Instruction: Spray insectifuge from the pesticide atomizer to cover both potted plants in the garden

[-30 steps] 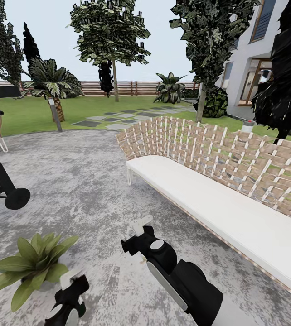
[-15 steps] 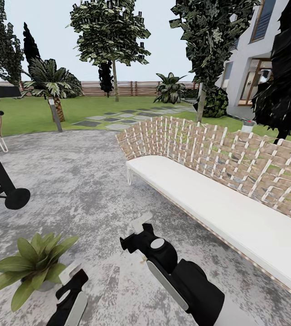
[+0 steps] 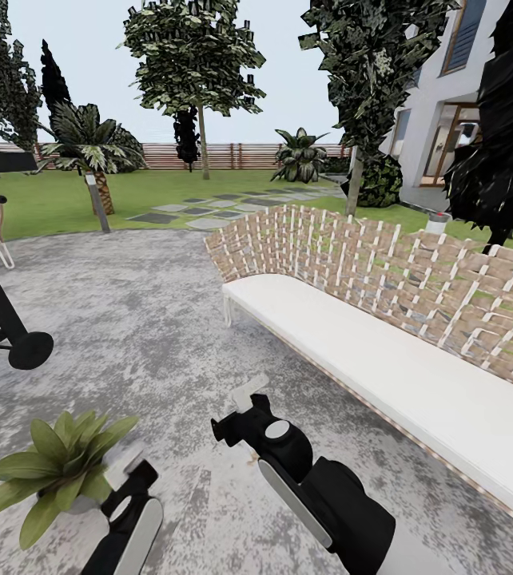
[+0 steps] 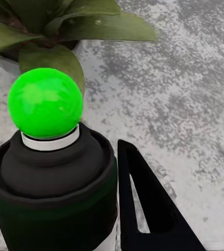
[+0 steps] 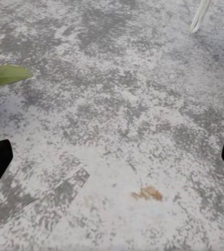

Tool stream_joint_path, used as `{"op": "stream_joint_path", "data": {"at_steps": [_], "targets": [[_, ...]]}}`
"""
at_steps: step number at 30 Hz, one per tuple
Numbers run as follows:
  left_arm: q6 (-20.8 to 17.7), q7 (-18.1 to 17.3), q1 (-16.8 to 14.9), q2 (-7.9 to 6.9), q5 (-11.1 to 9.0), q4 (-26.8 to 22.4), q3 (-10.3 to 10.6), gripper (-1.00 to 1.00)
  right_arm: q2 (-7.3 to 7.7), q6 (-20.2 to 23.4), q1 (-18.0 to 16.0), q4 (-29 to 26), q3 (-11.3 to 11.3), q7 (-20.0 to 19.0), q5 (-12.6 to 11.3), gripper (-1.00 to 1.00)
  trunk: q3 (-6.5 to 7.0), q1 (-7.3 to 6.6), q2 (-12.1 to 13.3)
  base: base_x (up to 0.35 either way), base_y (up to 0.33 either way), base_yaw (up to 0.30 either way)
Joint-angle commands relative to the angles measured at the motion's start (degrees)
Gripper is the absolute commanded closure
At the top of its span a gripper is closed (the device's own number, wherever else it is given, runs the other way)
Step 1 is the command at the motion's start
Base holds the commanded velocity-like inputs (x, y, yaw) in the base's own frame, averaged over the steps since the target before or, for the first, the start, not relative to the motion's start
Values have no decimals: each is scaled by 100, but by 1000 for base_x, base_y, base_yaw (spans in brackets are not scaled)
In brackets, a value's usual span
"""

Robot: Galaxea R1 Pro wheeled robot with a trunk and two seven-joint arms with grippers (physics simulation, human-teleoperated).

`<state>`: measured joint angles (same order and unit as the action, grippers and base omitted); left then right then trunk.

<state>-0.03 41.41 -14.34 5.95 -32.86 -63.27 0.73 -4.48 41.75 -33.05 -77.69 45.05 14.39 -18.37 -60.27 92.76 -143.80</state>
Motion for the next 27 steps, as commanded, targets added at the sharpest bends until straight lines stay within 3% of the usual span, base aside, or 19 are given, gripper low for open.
{"op": "stream_joint_path", "data": {"at_steps": [1,7,12,17,20,22,23,25,27], "targets": [[-4,-103,-6,-1,-150,49,4,100,2,0,0,-4,-3,1,5,-100,0,0,0,0,0,0],[5,-193,-33,4,-268,98,6,100,0,0,0,-10,3,2,0,-100,0,0,0,0,0,0],[715,-47,-34,95,-282,24,31,100,0,4,0,-10,4,2,0,-100,0,0,0,0,0,0],[819,38,-34,200,-294,88,29,100,0,8,0,-18,4,2,4,-100,0,0,0,0,0,0],[768,-401,-34,157,-340,199,55,100,1,9,0,-16,2,2,8,-100,0,0,0,0,0,0],[749,-1278,-32,90,-316,343,53,100,6,9,0,-11,-3,2,9,-100,0,0,0,0,0,0],[745,-1546,-24,19,-303,443,48,100,7,9,0,-11,-4,2,9,-100,0,0,0,0,0,0],[743,-1762,-21,-106,-282,599,49,100,8,9,0,-10,-5,2,9,-100,0,0,0,-13,26,0],[742,-1820,-20,-139,-280,650,51,100,8,9,0,-7,-5,2,9,-100,0,0,0,-70,200,0]]}}
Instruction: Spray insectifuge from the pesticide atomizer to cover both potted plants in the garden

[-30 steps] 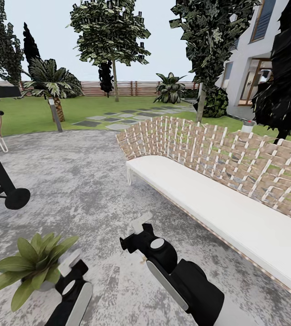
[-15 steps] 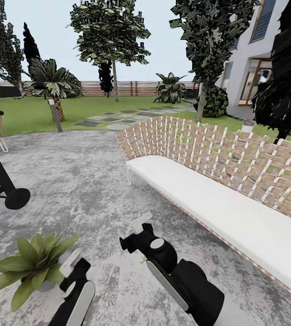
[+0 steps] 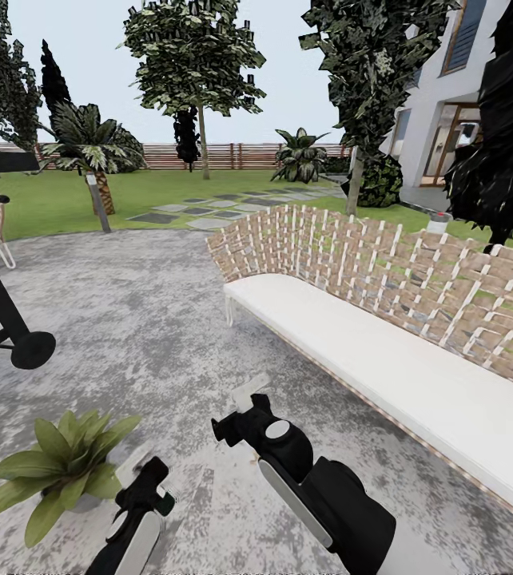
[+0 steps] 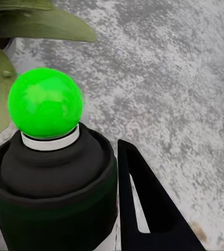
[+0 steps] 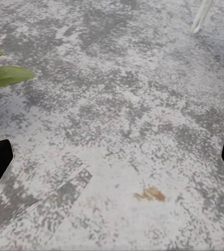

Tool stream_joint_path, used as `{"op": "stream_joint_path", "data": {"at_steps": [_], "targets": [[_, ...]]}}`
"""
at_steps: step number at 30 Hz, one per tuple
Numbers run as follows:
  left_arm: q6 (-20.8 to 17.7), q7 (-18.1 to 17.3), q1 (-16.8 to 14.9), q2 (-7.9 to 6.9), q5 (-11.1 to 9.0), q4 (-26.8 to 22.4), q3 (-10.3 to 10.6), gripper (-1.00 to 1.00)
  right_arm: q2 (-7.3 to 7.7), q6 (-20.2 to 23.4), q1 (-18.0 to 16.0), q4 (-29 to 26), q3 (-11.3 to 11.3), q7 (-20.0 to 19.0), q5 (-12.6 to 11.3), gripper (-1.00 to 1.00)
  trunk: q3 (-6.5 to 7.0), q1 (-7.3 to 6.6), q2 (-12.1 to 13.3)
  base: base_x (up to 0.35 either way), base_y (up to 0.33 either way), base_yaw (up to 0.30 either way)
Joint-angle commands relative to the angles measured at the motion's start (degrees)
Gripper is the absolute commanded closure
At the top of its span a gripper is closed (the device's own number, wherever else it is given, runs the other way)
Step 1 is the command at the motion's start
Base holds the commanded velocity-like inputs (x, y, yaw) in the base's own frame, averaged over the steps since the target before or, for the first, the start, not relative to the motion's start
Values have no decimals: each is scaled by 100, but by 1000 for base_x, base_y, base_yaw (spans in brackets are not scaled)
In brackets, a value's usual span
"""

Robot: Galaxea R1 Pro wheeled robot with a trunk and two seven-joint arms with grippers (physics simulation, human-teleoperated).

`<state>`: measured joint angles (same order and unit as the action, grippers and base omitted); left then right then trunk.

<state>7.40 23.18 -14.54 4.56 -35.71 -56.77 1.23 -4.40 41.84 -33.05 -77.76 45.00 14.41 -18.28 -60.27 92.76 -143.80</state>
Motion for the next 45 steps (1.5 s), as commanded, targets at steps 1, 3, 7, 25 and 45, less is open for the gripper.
{"op": "stream_joint_path", "data": {"at_steps": [1,3,7,25,45], "targets": [[-1,-6,2,-6,3,8,0,100,0,0,0,3,0,0,0,-100,0,0,0,-89,247,0],[-3,-11,2,-13,3,14,0,100,0,0,0,5,0,0,0,-100,0,0,0,-94,261,0],[-1,12,3,-14,5,22,4,100,-2,0,0,6,0,0,7,-100,0,0,0,-98,288,0],[-1097,899,91,-30,883,-528,-3,100,0,-44,0,-69,-374,8,39,-100,0,0,0,-88,128,0],[-1241,899,92,-34,899,-494,9,100,0,-44,0,-55,-395,9,45,-100,0,0,0,0,18,0]]}}
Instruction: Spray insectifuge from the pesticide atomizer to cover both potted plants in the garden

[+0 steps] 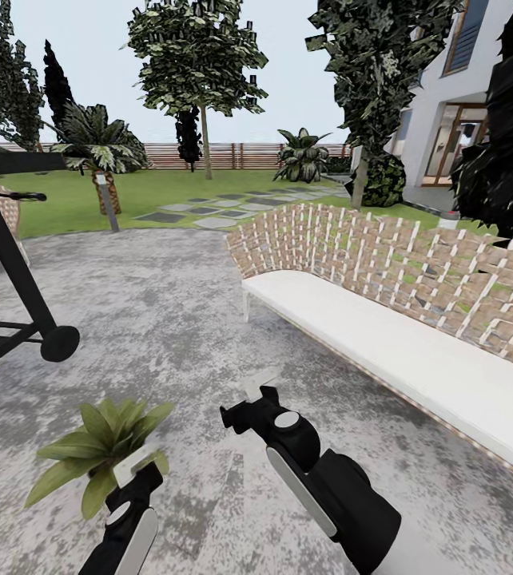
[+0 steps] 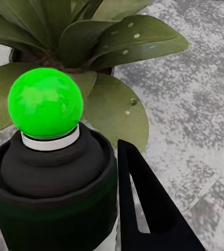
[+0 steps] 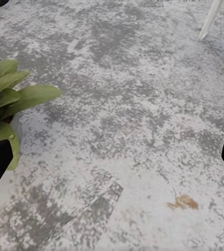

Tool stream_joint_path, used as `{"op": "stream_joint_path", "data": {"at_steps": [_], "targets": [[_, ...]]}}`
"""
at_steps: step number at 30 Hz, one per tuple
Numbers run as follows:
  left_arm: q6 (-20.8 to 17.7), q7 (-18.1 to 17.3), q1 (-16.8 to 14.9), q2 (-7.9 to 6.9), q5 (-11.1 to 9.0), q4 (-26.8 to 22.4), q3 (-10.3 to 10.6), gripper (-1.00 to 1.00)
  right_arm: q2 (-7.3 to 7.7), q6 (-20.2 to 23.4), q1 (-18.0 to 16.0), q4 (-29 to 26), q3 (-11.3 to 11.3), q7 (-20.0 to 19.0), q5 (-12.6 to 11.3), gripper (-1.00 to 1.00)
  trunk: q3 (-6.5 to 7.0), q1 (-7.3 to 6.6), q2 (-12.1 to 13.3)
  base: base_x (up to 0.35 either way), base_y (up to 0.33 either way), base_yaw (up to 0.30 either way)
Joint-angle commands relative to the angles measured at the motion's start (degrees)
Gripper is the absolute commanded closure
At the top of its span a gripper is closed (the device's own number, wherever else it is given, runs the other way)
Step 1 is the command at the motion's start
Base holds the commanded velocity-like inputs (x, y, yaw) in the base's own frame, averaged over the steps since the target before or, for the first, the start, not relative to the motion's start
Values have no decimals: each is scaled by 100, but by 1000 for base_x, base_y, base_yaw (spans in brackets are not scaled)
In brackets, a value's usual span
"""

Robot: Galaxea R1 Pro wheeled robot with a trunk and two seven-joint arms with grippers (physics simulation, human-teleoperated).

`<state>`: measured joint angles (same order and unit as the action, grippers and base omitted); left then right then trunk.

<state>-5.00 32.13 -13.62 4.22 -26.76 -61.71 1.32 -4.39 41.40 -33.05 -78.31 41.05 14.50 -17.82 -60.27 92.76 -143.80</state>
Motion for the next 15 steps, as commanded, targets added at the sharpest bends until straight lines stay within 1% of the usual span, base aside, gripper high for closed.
{"op": "stream_joint_path", "data": {"at_steps": [1,6,13,15], "targets": [[-1,4,0,1,4,0,0,100,0,0,0,0,5,0,-1,-100,0,0,0,0,256,0],[-1,1,0,8,-1,8,0,100,0,0,0,0,32,8,6,-100,0,0,0,-53,279,0],[-10,-7,0,9,-5,50,0,100,0,0,0,12,35,8,1,-100,0,0,0,-189,272,0],[-5,-5,0,9,-1,52,5,100,0,2,0,36,31,11,0,-100,0,0,0,-144,165,0]]}}
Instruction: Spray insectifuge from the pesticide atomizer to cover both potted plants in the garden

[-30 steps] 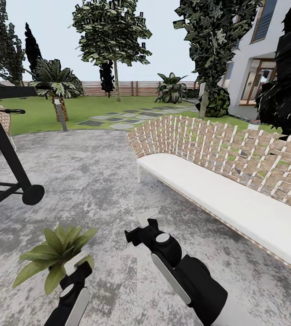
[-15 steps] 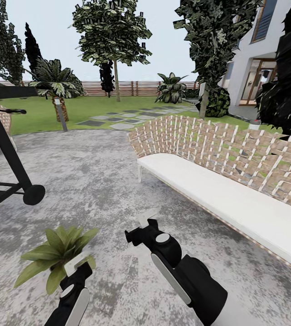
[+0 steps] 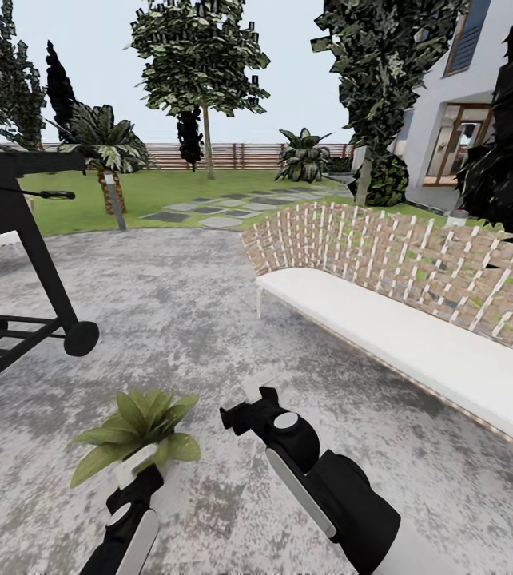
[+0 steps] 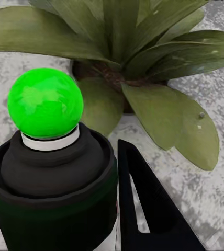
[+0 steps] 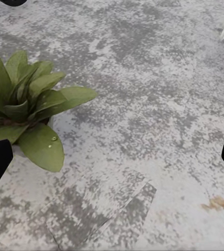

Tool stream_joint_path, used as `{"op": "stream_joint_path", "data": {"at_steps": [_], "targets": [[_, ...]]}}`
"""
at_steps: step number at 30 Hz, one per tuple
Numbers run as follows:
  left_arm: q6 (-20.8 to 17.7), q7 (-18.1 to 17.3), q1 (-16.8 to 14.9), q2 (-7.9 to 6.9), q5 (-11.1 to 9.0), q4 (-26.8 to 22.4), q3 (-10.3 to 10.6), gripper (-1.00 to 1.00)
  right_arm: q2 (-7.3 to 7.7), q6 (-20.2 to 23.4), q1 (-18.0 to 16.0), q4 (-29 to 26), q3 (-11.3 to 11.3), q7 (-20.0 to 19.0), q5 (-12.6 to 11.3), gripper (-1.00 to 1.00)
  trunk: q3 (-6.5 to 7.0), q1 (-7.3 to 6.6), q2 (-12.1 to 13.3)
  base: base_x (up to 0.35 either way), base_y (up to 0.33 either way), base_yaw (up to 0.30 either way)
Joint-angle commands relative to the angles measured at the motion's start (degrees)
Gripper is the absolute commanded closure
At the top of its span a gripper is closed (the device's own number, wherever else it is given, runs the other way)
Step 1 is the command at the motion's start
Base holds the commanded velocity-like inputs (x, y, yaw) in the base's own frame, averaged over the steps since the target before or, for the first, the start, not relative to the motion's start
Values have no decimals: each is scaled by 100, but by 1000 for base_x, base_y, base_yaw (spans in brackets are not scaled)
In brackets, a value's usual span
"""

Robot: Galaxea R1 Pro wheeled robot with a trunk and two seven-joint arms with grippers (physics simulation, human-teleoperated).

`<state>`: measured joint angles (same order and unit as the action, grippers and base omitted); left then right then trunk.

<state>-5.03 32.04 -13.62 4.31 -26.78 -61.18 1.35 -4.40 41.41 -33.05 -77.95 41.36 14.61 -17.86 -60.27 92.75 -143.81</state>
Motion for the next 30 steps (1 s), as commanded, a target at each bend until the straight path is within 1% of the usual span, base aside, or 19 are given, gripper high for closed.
{"op": "stream_joint_path", "data": {"at_steps": [1,3,5,7,8,11,16,18,20,22,24,26,30], "targets": [[2,4,0,2,-1,8,1,100,0,3,0,10,-3,4,2,-100,0,0,1,-21,24,0],[-5,4,0,4,-2,47,-2,100,0,0,0,-1,-16,-12,1,-100,0,0,1,-8,9,0],[-101,4,-3,11,-8,99,-14,100,0,2,0,-16,-21,-17,1,-100,0,0,1,-2,3,0],[-621,17,-36,13,-5,192,-38,100,0,7,0,-37,-29,-15,1,-100,0,0,1,0,0,0],[-768,19,-62,8,-4,227,-43,100,0,7,0,-41,-30,-13,1,-100,0,0,1,0,0,0],[-906,22,-123,-41,6,345,-47,100,0,8,0,-46,-31,-12,1,-100,0,0,1,0,0,0],[-940,22,-304,-52,11,635,-48,100,0,8,0,-45,-26,-11,1,-100,0,0,1,0,0,0],[-1019,22,-411,-66,1,773,-48,100,0,8,0,-50,-24,-11,1,-100,0,0,1,0,0,0],[-1094,-110,-740,-92,5,1318,-48,100,0,8,0,-53,-23,-11,1,-100,0,0,1,0,0,0],[-1106,-527,-1215,-123,13,2160,-48,100,0,8,0,-60,-23,-11,1,-100,0,0,1,0,0,0],[-1075,-776,-1464,-191,13,2683,-48,100,0,8,0,-62,-27,-11,1,-100,0,0,1,0,0,0],[-1052,-883,-1539,-226,8,2865,-52,100,0,8,0,-62,-25,-11,1,-100,0,0,1,0,0,0],[-1029,-935,-1577,-245,0,2948,-56,100,0,8,0,-62,-23,-11,1,-100,0,0,1,0,0,0]]}}
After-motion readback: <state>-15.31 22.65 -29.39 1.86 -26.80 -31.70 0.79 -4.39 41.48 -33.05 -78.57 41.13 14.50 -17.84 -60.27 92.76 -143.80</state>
